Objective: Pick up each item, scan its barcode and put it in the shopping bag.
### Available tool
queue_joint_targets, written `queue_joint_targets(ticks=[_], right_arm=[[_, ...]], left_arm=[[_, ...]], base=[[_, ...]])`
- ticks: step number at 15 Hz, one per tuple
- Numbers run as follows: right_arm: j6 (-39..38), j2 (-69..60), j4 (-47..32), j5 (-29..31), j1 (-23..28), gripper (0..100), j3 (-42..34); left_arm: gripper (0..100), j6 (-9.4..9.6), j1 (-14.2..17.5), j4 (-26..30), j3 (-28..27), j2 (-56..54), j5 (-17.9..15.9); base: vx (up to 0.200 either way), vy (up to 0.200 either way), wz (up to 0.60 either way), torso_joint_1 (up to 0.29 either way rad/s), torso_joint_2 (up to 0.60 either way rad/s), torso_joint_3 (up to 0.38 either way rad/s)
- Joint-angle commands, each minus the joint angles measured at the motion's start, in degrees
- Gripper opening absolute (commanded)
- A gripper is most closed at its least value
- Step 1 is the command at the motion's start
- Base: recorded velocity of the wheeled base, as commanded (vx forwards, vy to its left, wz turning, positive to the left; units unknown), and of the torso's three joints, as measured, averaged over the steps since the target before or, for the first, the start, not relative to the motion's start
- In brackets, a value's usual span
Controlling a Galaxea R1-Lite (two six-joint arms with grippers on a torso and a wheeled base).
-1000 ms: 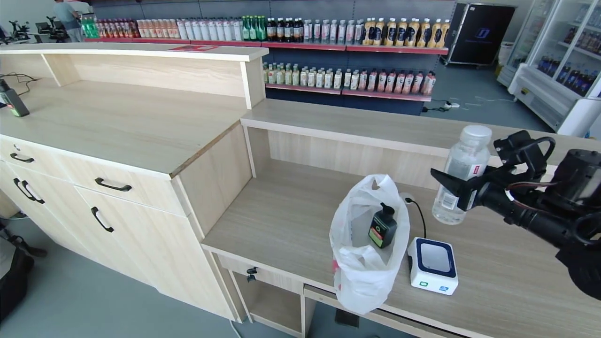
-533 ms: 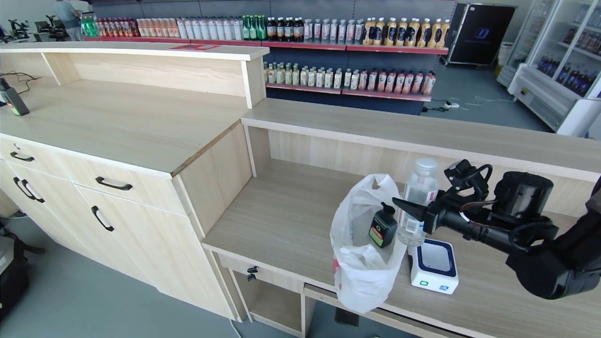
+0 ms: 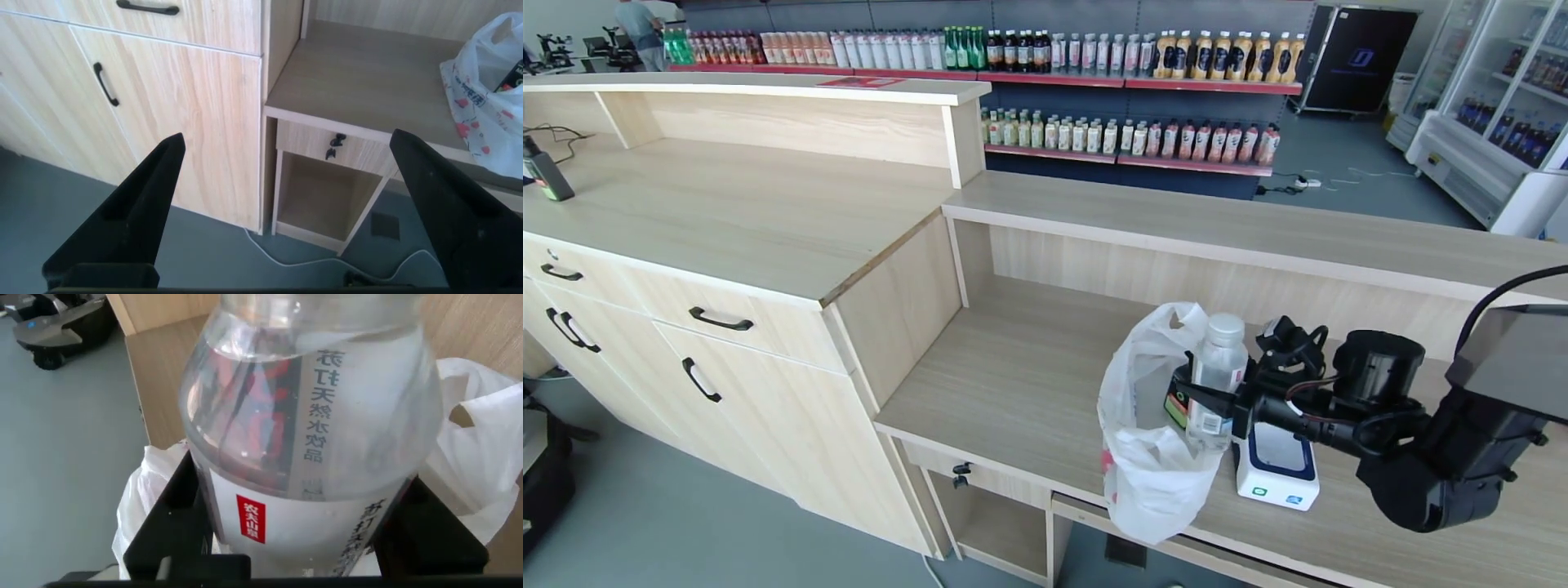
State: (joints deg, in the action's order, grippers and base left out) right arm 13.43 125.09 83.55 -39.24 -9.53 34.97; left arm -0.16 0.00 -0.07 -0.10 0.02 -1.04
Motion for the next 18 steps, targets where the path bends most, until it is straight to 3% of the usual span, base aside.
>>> queue_joint_targets(ticks=[1,9,18], right_arm=[[0.5,5.1,1.9,-1.3,-0.6,0,0.1],[0.5,13.6,6.2,-2.5,-2.6,0,8.3],[1.4,18.6,6.4,-2.5,-2.4,0,9.8]], left_arm=[[100,-0.02,0.0,0.0,0.0,0.0,0.0],[100,-0.02,0.0,0.0,0.0,0.0,0.0],[100,-0.02,0.0,0.0,0.0,0.0,0.0]], base=[[0.000,0.000,0.00,0.000,0.00,0.000],[0.000,0.000,0.00,0.000,0.00,0.000],[0.000,0.000,0.00,0.000,0.00,0.000]])
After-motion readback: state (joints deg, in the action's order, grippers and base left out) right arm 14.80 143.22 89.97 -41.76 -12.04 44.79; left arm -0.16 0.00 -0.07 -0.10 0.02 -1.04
